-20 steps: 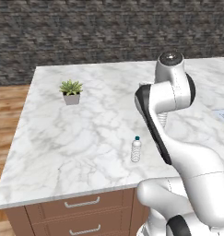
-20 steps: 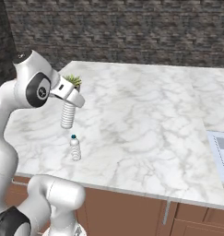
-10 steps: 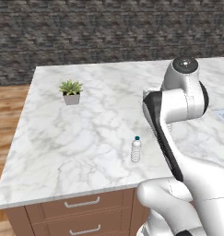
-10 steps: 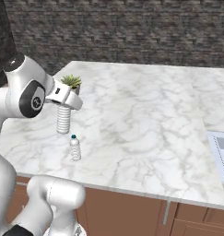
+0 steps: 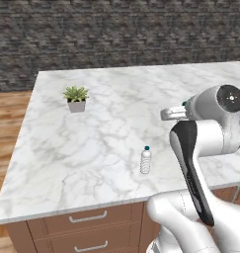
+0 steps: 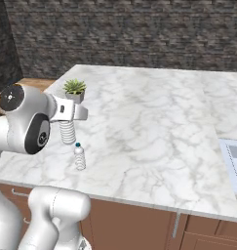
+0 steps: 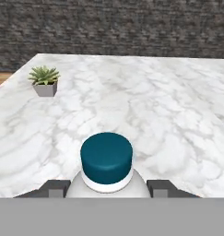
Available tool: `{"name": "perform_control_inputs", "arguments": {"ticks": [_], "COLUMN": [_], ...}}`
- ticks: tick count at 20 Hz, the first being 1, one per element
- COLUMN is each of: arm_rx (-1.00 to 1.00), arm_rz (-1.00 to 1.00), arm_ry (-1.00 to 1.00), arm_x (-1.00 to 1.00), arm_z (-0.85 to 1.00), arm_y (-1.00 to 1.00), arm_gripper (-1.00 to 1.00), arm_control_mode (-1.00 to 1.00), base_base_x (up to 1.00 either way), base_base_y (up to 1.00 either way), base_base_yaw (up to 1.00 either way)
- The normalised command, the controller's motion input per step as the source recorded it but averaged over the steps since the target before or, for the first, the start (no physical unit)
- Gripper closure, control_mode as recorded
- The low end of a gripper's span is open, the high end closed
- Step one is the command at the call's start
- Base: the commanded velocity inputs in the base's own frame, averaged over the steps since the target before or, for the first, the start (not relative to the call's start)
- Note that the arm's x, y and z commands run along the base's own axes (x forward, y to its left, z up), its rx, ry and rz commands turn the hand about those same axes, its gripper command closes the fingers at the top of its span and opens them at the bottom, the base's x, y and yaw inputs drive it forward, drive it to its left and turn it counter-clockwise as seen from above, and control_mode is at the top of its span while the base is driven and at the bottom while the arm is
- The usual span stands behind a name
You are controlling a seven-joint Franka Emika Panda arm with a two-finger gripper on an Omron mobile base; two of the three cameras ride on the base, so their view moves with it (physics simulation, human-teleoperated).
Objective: Take the bottled waters from the counter and place them in the freezer to freeze. Close the freezer door after placing the bottles.
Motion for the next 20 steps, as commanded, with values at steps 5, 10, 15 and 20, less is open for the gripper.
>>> {"name": "perform_control_inputs", "arguments": {"ticks": [5, 10, 15, 20], "arm_rx": [0.00, 0.00, 0.00, 0.00], "arm_rz": [0.02, 0.00, 0.00, 0.00], "arm_ry": [-0.30, -0.22, -0.11, 0.00], "arm_x": [-0.15, -0.23, -0.30, -0.16], "arm_z": [0.00, 0.00, 0.04, 0.10], "arm_y": [0.00, 0.00, 0.00, 0.00], "arm_gripper": [1.00, 1.00, 1.00, 1.00], "arm_control_mode": [-1.00, -1.00, -1.00, -1.00], "base_base_x": [0.00, 0.00, 0.00, 0.00], "base_base_y": [0.00, 0.00, 0.00, 0.00], "base_base_yaw": [0.00, 0.00, 0.00, 0.00]}}
